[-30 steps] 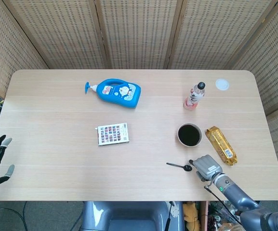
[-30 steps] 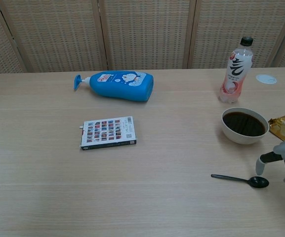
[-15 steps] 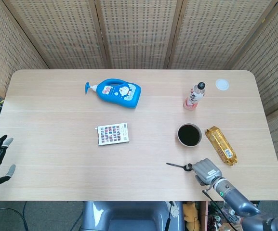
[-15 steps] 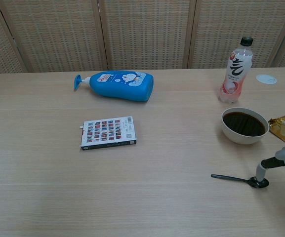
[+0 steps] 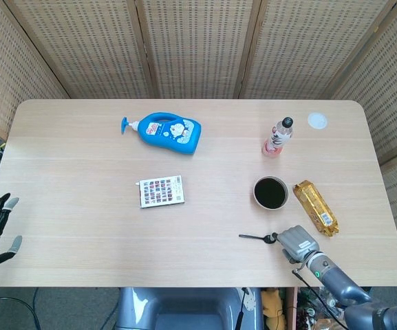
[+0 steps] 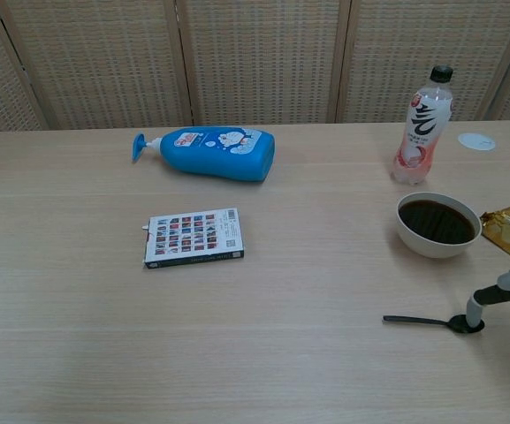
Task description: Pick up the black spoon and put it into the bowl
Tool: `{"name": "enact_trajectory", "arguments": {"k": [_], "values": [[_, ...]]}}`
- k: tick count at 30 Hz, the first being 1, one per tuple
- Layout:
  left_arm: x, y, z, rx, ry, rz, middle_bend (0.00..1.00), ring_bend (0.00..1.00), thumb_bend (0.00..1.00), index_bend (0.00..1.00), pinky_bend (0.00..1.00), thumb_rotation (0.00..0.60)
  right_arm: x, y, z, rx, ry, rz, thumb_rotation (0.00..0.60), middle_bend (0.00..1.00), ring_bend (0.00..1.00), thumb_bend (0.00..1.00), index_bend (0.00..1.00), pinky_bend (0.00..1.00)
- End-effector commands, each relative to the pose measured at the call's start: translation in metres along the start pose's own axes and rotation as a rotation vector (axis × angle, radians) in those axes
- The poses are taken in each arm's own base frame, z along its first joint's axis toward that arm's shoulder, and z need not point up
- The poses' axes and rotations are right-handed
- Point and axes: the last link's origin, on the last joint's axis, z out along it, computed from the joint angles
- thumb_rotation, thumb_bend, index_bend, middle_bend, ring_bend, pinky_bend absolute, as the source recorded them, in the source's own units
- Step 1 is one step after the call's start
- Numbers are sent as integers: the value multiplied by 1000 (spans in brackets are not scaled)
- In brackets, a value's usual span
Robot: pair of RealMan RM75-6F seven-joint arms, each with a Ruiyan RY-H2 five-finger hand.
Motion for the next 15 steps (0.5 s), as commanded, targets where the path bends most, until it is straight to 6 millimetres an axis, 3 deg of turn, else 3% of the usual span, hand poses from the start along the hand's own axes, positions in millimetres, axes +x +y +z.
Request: {"name": "enact_trajectory", "arguments": {"k": [1,15], "values": [[0,0,0,0,0,0,0,0,419,0,0,600,1,2,1,-5,3,-2,600,1000,990,749,270,1000],[0,-2,-2,5,1,-1,0,0,420,0,0,600,10,3,-3,-6,35,-14,600,992,990,749,271,1000]]}}
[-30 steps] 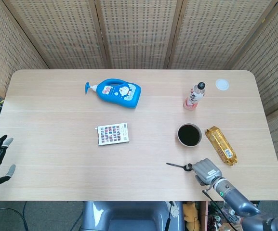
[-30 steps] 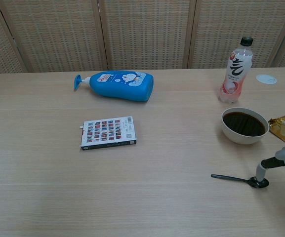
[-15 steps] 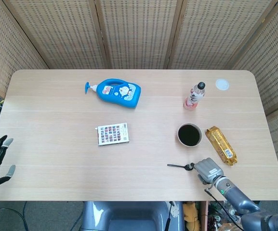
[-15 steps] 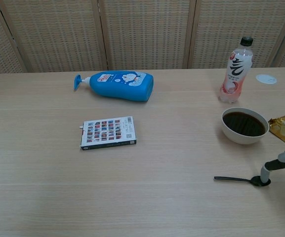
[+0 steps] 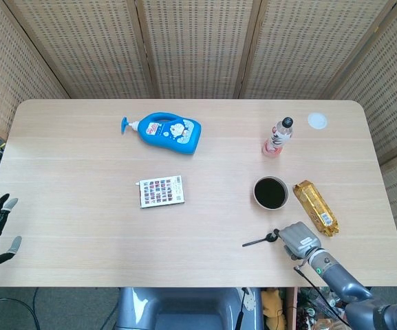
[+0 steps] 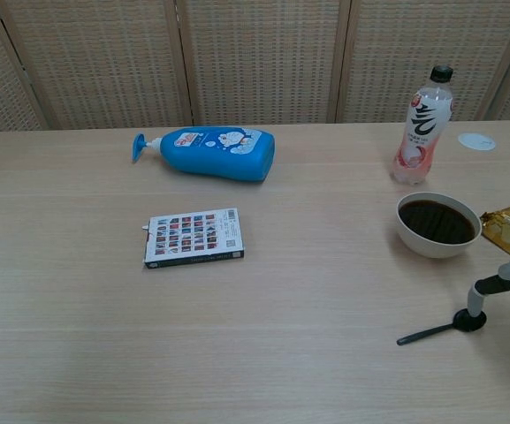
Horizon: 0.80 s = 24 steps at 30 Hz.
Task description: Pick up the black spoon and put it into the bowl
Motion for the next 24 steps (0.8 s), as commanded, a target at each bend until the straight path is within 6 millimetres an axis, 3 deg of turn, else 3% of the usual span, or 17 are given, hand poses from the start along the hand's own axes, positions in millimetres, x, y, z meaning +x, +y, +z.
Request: {"name": "enact_trajectory", "arguments": {"k": [1,7,14,19,24], "values": [[0,0,1,-1,-1,0,0,0,420,0,0,600,8,-4,-8,9,39,2,600,985,990,749,271,1000],[1,1,2,-5,2,1,0,0,419,0,0,600,23,-14,-20,31,133,60,600,851,954,747,286,1000],[2,0,2,-1,5,3,0,0,419,0,0,600,30,-26,-23,62,222,159,600,578,654,623,473,1000],[1,-1,2,1,1,2,0,0,419,0,0,600,34,-37,-22,80,256,172,600,557,602,605,490,992],[1,-1,2,1,3,1,0,0,419,0,0,600,36,-45,-16,94,269,155,600,643,648,561,490,992]]}}
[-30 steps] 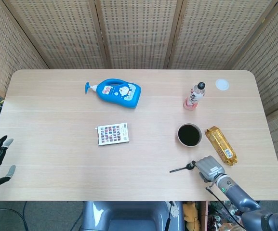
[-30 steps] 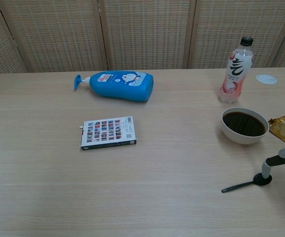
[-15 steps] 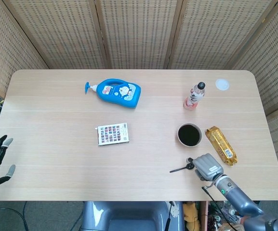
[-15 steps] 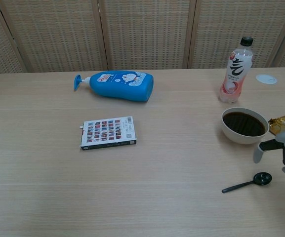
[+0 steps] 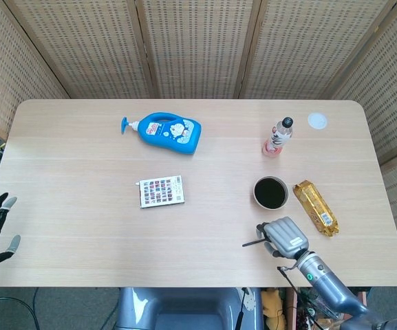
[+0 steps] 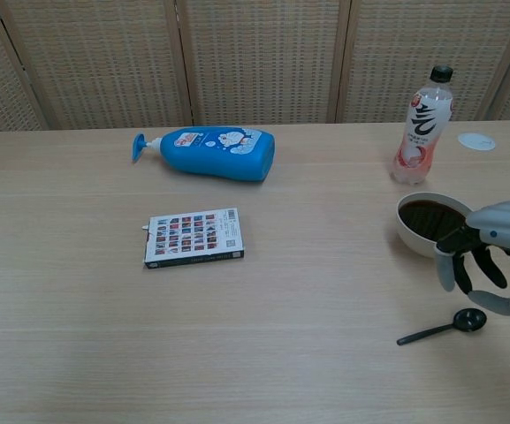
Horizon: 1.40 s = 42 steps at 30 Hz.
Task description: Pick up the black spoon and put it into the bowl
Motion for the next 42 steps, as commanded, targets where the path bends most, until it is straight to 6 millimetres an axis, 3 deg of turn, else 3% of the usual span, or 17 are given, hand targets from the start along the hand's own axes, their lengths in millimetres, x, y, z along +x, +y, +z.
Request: {"name": "enact_trajectory", "arguments": {"k": [1,7,17,42], "values": [[0,-1,-1,3,0,-1,0,0,419,0,0,600,0,-4,4,7,9,-8,600,668,672,524,490,992],[-1,-3,-2,9,-1,-1,0,0,419,0,0,600,-5,-13,16,14,41,-14,600,773,781,397,522,1000],[-3,-5,-3,11,-4,-5,0,0,419,0,0,600,-14,-19,28,20,55,-11,600,899,913,386,584,1000],[-4,-3,0,-8,-6,4,0,0,419,0,0,600,-36,-19,53,-11,-34,-35,600,921,941,447,599,1000]]}}
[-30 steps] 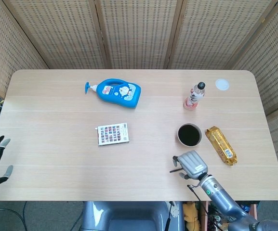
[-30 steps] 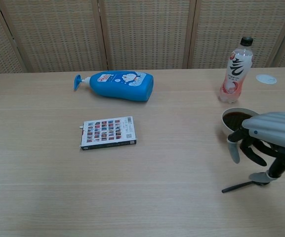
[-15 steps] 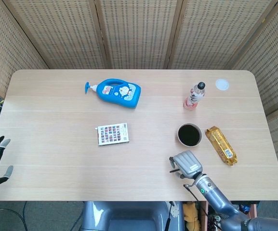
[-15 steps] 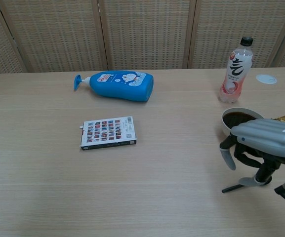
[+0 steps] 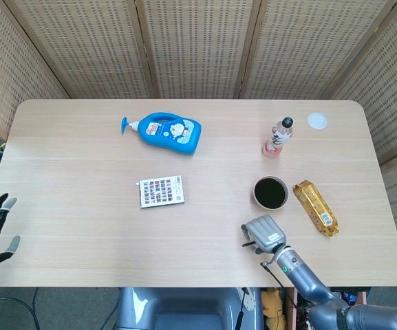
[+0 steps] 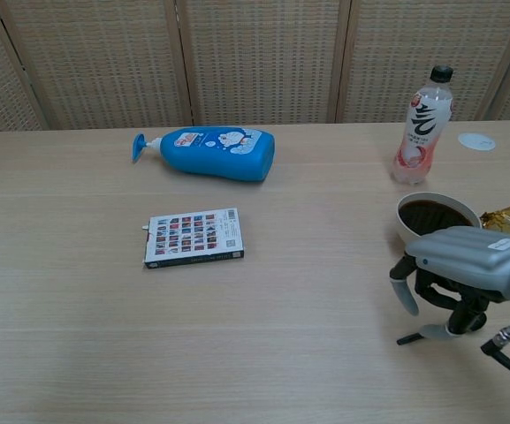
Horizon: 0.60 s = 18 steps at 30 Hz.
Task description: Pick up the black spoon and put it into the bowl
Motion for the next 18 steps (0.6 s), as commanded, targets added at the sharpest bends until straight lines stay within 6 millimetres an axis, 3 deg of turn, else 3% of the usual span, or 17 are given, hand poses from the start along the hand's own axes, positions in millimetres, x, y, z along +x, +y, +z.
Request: {"name": "enact_trajectory", "arguments": {"k": [1,8,18], "values": [[0,0,0,-2,0,0,0,0,419,0,0,600,-2,1,2,-6,-8,-2,600,921,941,450,586,1000],[1,0,0,-2,0,1,0,0,419,0,0,600,-3,4,2,-19,-14,0,600,920,941,458,521,1000],[0,1,0,-4,1,-1,0,0,419,0,0,600,-8,3,3,-23,-7,-2,600,924,946,477,509,1000]]}}
